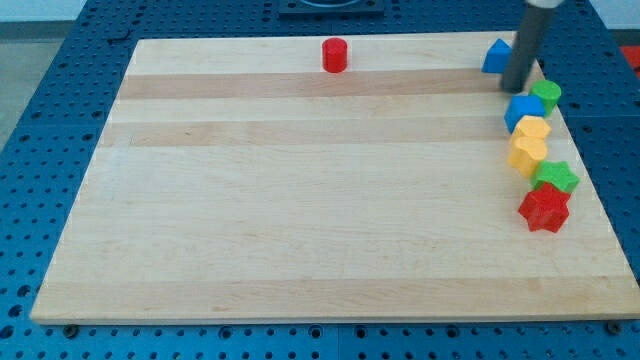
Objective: Move blue triangle a bit left
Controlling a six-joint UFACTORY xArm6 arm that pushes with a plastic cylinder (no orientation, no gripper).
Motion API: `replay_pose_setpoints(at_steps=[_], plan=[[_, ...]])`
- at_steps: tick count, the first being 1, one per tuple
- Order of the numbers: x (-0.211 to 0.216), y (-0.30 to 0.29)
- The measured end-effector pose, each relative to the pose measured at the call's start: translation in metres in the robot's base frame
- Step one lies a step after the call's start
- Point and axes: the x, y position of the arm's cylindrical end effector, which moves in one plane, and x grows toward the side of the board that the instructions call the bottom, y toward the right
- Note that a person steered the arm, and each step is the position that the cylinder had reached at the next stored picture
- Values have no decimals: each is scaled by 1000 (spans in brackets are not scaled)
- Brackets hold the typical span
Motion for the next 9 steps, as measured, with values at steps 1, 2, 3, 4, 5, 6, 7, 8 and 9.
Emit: replay_pose_setpoints(at_steps=[1,2,3,4,5,6,7,8,9], plan=[[-37,47],[-61,74],[-84,69],[-88,60],[-81,55],[-62,66],[-36,66],[-36,53],[-49,16]])
